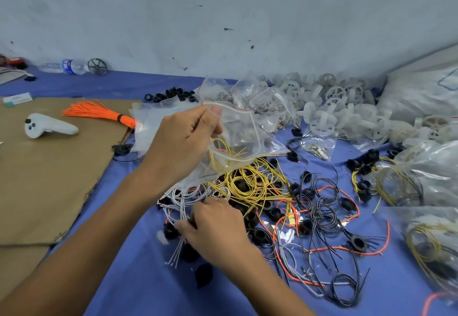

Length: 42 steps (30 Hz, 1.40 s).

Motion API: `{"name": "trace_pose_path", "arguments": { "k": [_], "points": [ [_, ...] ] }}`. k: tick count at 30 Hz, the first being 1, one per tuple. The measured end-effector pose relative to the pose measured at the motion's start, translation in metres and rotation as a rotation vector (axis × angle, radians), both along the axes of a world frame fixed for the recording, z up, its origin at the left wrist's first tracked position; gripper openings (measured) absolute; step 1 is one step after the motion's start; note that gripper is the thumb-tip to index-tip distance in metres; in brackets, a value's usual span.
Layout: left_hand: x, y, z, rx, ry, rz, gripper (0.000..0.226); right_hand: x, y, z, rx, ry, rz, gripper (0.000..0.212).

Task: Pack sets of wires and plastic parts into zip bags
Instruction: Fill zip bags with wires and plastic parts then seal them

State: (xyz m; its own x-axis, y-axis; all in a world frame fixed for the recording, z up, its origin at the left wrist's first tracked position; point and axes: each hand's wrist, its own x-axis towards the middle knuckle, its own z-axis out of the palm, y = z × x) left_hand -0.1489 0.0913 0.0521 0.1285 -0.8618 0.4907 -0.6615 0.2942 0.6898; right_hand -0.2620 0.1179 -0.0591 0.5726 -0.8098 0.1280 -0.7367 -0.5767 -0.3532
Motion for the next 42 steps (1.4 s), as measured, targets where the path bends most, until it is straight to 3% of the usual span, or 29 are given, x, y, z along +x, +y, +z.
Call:
{"name": "trace_pose_path", "arguments": {
  "k": [4, 7, 10, 13, 16, 21, 25, 29, 31, 37, 40, 42],
  "points": [
    [0.009, -0.003, 0.001, 0.003, 0.041, -0.001, 0.044, 0.013, 0.004, -0.003, -0.124, -0.045, 0.003, 0.026],
    [0.013, -0.004, -0.001, 0.0, 0.055, 0.015, 0.045, 0.002, -0.001, 0.007, -0.141, -0.177, -0.083, 0.023],
    [0.012, -0.006, -0.002, 0.001, 0.06, 0.027, 0.046, -0.016, -0.013, 0.014, -0.142, -0.18, -0.118, 0.024],
    [0.008, -0.006, -0.002, 0.011, 0.063, 0.024, 0.048, -0.034, -0.022, 0.01, 0.081, -0.182, -0.113, 0.02],
    [0.005, -0.004, -0.001, 0.02, 0.059, 0.026, 0.049, -0.05, -0.018, 0.007, 0.374, -0.424, -0.131, 0.005],
    [0.006, 0.001, -0.001, 0.012, 0.031, 0.04, 0.046, -0.086, -0.01, 0.029, 0.552, -0.747, -0.057, 0.009],
    [0.002, 0.007, -0.008, 0.002, -0.003, 0.006, 0.042, -0.135, -0.005, 0.068, 0.516, -0.983, 0.018, 0.008],
    [-0.004, 0.012, -0.013, -0.006, -0.006, -0.062, 0.042, -0.169, 0.0, 0.105, 0.486, -1.197, 0.042, 0.024],
    [-0.006, 0.014, -0.014, -0.008, -0.018, -0.076, 0.044, -0.176, 0.002, 0.118, 0.432, -1.215, 0.073, 0.032],
    [-0.013, 0.022, -0.015, 0.026, -0.02, -0.081, 0.048, -0.161, -0.002, 0.141, 0.284, -1.194, 0.158, 0.021],
    [-0.016, 0.027, -0.013, -0.005, -0.025, -0.081, 0.049, -0.143, -0.012, 0.126, 0.242, -1.029, 0.133, 0.01],
    [-0.018, 0.029, -0.013, -0.017, -0.037, -0.09, 0.051, -0.128, -0.021, 0.107, 0.251, -0.817, 0.086, 0.014]
  ]
}}
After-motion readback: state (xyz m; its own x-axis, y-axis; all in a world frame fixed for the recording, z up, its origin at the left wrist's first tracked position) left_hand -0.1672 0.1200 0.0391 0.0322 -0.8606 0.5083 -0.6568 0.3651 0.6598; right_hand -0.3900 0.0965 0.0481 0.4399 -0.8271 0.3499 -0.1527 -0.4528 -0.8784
